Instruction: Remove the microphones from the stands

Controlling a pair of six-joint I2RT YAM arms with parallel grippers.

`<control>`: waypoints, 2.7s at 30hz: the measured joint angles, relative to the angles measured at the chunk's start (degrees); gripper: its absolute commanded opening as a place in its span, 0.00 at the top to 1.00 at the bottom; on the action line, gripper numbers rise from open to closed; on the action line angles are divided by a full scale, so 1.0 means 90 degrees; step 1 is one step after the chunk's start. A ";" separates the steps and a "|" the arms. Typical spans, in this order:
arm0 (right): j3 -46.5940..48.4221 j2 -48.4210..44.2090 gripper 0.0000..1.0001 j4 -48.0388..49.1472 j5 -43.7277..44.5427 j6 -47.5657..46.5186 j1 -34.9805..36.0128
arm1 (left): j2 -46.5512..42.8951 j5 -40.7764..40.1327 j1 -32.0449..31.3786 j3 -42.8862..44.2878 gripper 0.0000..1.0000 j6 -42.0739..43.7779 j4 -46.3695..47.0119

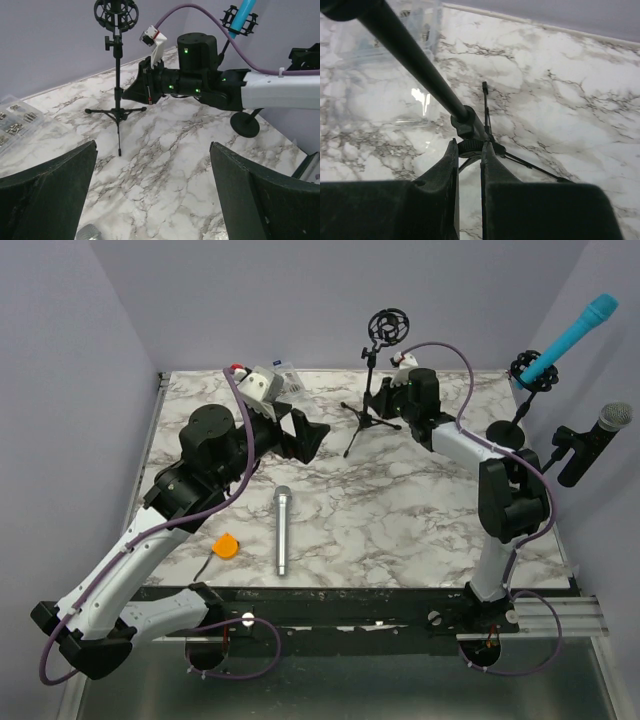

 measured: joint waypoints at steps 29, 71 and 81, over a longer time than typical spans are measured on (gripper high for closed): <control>0.0301 0.0221 0.37 -0.0447 0.5887 -0.3711 0.2067 | -0.1124 -0.0622 0.0000 -0.1141 0.06 0.0799 0.0726; 0.0945 -0.1739 0.10 -0.1372 0.1433 0.3869 0.0141 | -0.1066 -0.0566 0.0000 -0.1239 0.06 0.0799 0.0855; 0.1168 -0.1078 0.21 -0.1542 0.1729 0.4354 0.0141 | -0.1010 -0.0561 0.0000 -0.1239 0.06 0.0801 0.0852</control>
